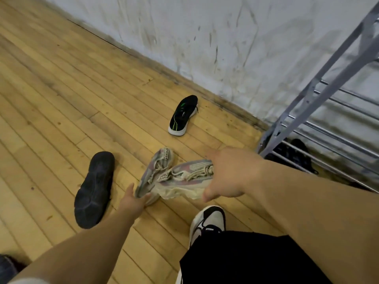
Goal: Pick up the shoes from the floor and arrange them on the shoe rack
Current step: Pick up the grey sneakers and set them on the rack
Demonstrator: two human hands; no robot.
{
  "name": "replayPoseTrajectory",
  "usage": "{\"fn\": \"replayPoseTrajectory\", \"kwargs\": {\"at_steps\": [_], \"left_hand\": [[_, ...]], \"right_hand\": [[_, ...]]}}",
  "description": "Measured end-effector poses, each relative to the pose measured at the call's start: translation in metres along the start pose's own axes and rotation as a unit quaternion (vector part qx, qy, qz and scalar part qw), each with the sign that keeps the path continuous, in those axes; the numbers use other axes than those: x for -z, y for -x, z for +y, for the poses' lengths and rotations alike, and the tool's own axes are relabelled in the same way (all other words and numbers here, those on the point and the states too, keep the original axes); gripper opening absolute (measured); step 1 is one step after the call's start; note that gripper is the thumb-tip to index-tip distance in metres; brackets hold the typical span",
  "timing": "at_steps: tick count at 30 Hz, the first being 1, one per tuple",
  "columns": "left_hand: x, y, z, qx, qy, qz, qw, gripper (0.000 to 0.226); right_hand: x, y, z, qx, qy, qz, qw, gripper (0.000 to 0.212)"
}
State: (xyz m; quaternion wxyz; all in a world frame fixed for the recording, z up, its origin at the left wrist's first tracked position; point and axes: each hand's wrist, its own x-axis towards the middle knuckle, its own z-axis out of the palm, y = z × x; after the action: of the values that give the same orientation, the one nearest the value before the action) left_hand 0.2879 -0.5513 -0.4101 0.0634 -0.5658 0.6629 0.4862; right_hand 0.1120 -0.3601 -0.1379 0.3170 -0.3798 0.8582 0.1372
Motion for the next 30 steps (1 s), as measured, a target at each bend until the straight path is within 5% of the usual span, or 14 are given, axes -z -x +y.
{"fn": "replayPoseTrajectory", "kwargs": {"at_steps": [10,20,30], "left_hand": [[-0.04,0.023,0.029,0.053,0.13,0.095,0.986,0.07],[0.089,0.157,0.066,-0.149,0.222,0.238,0.934,0.042],[0.166,0.3,0.226,-0.389,0.288,0.155,0.861,0.018]], "right_hand": [[0.001,-0.009,0.025,-0.058,-0.078,0.041,0.994,0.105],[0.039,0.037,0.04,-0.126,-0.188,0.164,0.96,0.11],[0.068,0.188,0.076,-0.102,-0.206,0.307,0.923,0.11]]}}
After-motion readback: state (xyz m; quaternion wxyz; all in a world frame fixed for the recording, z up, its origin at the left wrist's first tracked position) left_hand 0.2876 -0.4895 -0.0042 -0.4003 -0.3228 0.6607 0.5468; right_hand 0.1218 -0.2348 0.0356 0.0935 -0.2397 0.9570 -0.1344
